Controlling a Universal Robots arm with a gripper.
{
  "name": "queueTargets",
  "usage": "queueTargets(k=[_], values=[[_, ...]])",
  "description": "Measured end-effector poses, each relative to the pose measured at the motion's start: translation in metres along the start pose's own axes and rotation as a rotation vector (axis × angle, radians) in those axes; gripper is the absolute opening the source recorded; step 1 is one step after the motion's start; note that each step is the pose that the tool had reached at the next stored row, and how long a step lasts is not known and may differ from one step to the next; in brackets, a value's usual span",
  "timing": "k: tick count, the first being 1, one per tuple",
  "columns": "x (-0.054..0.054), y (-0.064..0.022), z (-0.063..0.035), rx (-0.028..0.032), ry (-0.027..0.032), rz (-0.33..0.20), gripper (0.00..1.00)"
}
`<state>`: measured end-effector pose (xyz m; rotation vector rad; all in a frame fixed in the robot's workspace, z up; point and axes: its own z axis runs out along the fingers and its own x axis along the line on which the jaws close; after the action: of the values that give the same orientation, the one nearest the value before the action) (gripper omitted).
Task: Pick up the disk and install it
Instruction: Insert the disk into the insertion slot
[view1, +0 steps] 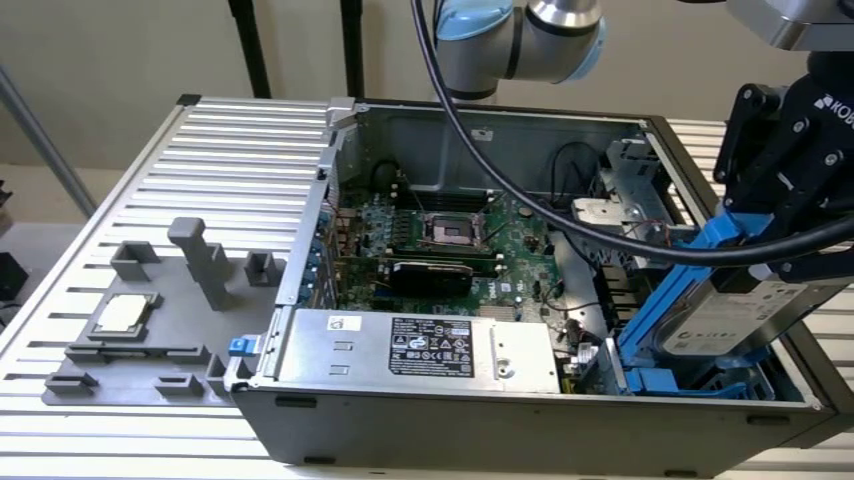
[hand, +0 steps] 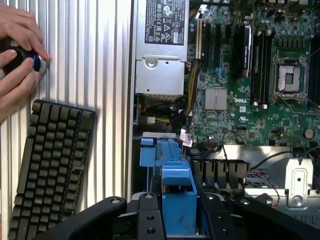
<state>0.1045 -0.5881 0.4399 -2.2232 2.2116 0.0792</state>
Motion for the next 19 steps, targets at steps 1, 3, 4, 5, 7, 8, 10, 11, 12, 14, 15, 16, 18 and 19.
queueTargets(k=[1, 3, 4, 5, 7, 8, 10, 11, 12, 14, 15, 16, 18, 19], values=[[-0.0002, -0.0001, 0.0002, 0.0000, 0.0001, 0.000, 0.32], [-0.0006, -0.0001, 0.0007, -0.0001, 0.0002, -0.001, 0.32], [-0.0009, -0.0001, 0.0008, -0.0001, 0.0002, -0.001, 0.32], [-0.0011, -0.0002, 0.0011, -0.0001, 0.0002, -0.001, 0.32], [-0.0014, -0.0002, 0.0019, -0.0001, 0.0002, -0.001, 0.32], [-0.0016, -0.0002, 0.0023, -0.0001, 0.0002, -0.002, 0.32], [-0.0020, -0.0003, 0.0033, -0.0001, 0.0003, -0.002, 0.32], [-0.0022, -0.0003, 0.0037, -0.0001, 0.0003, -0.002, 0.32], [-0.0024, -0.0003, 0.0042, -0.0001, 0.0004, -0.003, 0.32], [-0.0028, -0.0003, 0.0054, -0.0003, 0.0003, -0.003, 0.32], [-0.0030, -0.0003, 0.0060, -0.0002, 0.0004, -0.004, 0.32], [-0.0032, -0.0003, 0.0067, -0.0002, 0.0003, -0.004, 0.32], [-0.0037, -0.0003, 0.0078, -0.0002, 0.0005, -0.005, 0.32], [-0.0040, -0.0004, 0.0084, -0.0003, 0.0007, -0.006, 0.32]])
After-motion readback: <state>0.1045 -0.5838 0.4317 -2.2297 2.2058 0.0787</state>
